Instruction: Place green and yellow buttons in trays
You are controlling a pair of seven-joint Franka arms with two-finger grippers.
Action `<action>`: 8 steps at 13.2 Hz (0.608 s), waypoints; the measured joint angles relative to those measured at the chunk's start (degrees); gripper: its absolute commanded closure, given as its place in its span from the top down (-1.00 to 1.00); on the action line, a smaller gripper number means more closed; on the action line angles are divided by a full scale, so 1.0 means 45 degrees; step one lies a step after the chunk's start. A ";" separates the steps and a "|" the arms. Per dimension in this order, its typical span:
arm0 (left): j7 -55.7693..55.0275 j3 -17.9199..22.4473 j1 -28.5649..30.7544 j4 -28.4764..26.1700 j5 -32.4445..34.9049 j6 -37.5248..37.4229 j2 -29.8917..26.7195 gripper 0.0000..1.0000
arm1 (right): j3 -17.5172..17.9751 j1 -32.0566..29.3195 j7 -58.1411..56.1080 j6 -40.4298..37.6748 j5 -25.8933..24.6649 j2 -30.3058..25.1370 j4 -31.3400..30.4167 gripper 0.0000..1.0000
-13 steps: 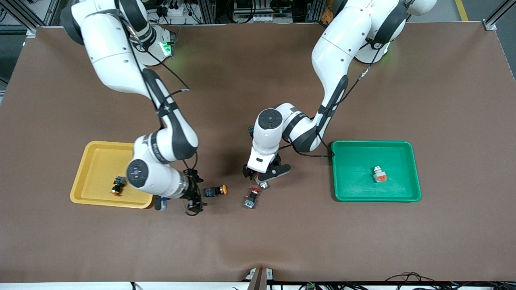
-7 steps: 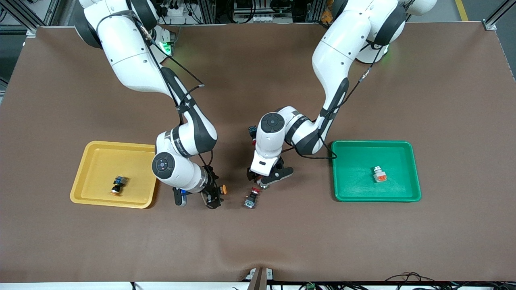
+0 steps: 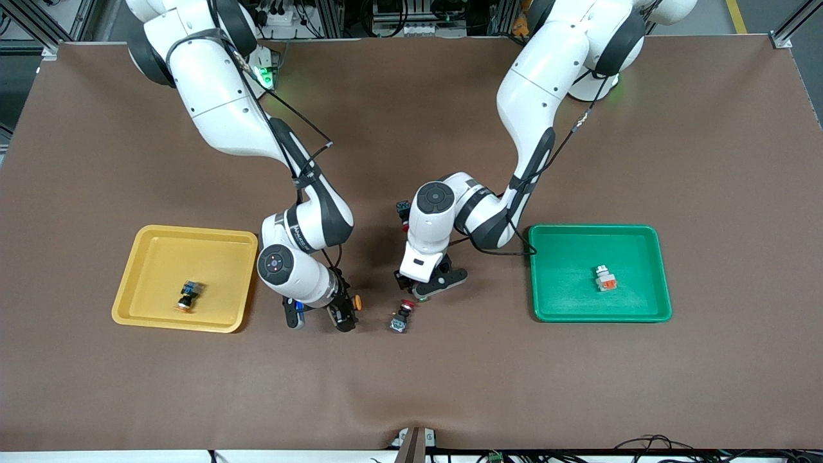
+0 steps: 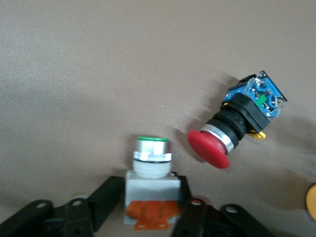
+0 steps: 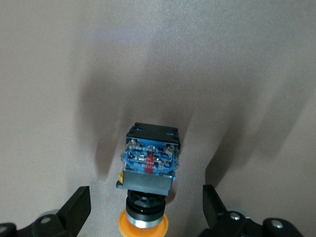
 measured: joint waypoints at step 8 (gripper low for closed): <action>0.0824 0.0107 0.0918 0.0391 -0.0001 -0.2211 -0.1707 -1.00 | -0.0009 0.0001 -0.0444 -0.0012 -0.0213 -0.0034 0.0038 -1.00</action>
